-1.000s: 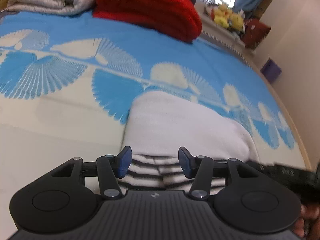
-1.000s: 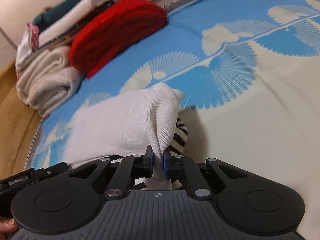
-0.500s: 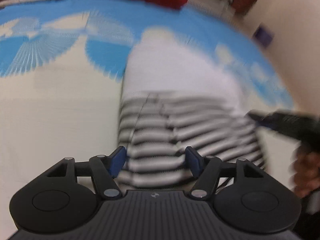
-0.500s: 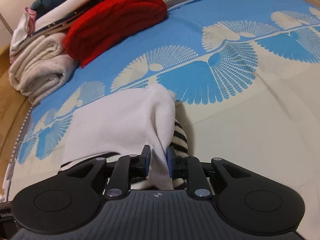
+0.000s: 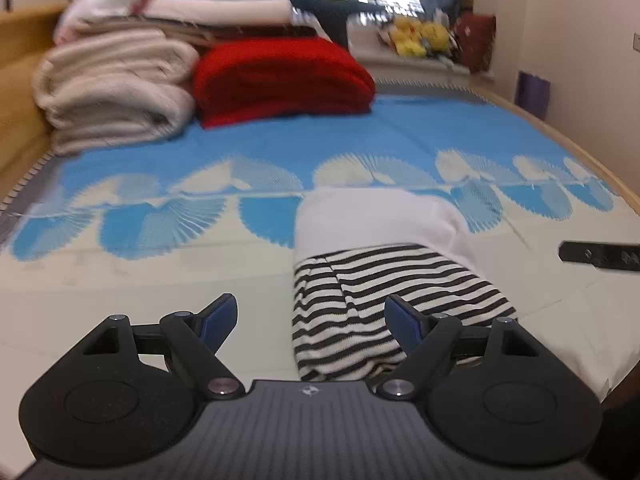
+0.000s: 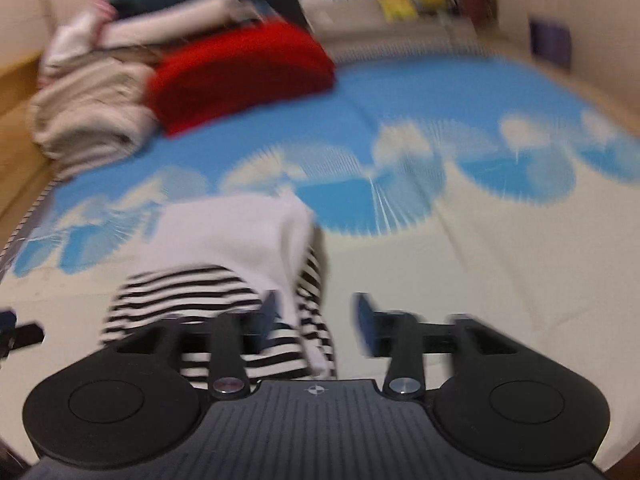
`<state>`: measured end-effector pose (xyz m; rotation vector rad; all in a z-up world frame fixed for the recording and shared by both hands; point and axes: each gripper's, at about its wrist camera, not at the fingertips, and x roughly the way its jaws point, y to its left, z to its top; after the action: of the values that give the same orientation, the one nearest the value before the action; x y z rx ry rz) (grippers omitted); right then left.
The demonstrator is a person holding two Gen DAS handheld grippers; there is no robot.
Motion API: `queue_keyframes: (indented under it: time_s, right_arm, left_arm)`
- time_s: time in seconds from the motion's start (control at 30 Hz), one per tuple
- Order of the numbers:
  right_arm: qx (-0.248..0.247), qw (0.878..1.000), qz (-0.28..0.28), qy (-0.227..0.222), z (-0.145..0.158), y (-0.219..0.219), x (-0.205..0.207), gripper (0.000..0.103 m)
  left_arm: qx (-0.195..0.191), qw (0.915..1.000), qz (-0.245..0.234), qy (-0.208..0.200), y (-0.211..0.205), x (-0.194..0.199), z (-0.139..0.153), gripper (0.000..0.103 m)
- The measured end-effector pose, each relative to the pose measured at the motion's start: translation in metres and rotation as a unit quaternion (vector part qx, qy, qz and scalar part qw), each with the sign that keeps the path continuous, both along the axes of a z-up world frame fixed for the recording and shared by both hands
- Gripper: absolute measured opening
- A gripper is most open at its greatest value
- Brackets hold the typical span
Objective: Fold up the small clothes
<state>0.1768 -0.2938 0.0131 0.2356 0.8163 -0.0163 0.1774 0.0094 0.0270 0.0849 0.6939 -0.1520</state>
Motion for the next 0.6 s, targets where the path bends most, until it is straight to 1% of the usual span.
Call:
queue_keyframes:
  time_s: [0.03,0.07,0.1,0.13,0.17,0.2,0.23,0.27,0.3,0.33,0.4,0.43,0.5,0.6]
  right_arm:
    - [-0.004,1.0,0.005,-0.014,0.009,0.007,-0.015,0.07]
    - [-0.006,1.0,0.011,-0.024,0.016,0.013,-0.031,0.071]
    - [-0.009,0.999,0.015,-0.029,0.022,0.019,-0.045,0.072]
    - [-0.013,0.999,0.019,-0.031,0.026,0.026,-0.056,0.075]
    - [-0.018,0.999,0.02,-0.03,0.028,0.032,-0.068,0.077]
    - [-0.028,0.999,0.018,-0.024,0.028,0.038,-0.079,0.083]
    - [-0.038,0.999,0.015,-0.015,0.027,0.045,-0.086,0.086]
    - [-0.043,0.999,0.015,-0.008,0.024,0.05,-0.092,0.086]
    - [-0.044,0.999,0.02,-0.002,0.021,0.054,-0.099,0.086]
    - [-0.047,0.999,0.021,0.005,0.017,0.058,-0.104,0.086]
    - [-0.05,0.998,0.021,0.02,0.008,0.063,-0.107,0.086]
    - [-0.049,0.998,0.023,0.024,0.005,0.064,-0.108,0.086]
    - [-0.056,0.998,0.026,0.025,0.002,0.068,-0.107,0.086]
    - [-0.062,0.997,0.02,0.03,-0.003,0.068,-0.101,0.086]
  left_arm:
    - [-0.006,0.9999,0.008,-0.002,-0.001,-0.011,0.004,0.085]
    - [-0.015,0.9998,0.013,0.0,-0.002,-0.021,0.004,0.085]
    - [-0.024,0.9996,0.017,0.005,-0.003,-0.03,0.005,0.088]
    - [-0.035,0.9992,0.017,0.012,-0.006,-0.039,0.005,0.093]
    - [-0.042,0.9988,0.015,0.019,-0.009,-0.049,0.003,0.103]
    - [-0.042,0.9988,0.015,0.018,-0.013,-0.058,0.0,0.103]
    - [-0.035,0.9992,0.016,0.013,-0.018,-0.067,-0.003,0.103]
    - [-0.026,0.9995,0.018,0.006,-0.025,-0.077,-0.008,0.103]
    - [-0.022,0.9995,0.02,0.007,-0.029,-0.083,-0.015,0.103]
    - [-0.024,0.9993,0.021,0.017,-0.032,-0.087,-0.022,0.103]
    - [-0.034,0.9981,0.015,0.048,-0.037,-0.083,-0.035,0.103]
    - [-0.035,0.9979,0.015,0.052,-0.038,-0.08,-0.039,0.103]
    - [-0.03,0.9982,0.02,0.048,-0.04,-0.071,-0.044,0.103]
    - [-0.012,0.9981,0.022,0.056,-0.043,-0.058,-0.056,0.103]
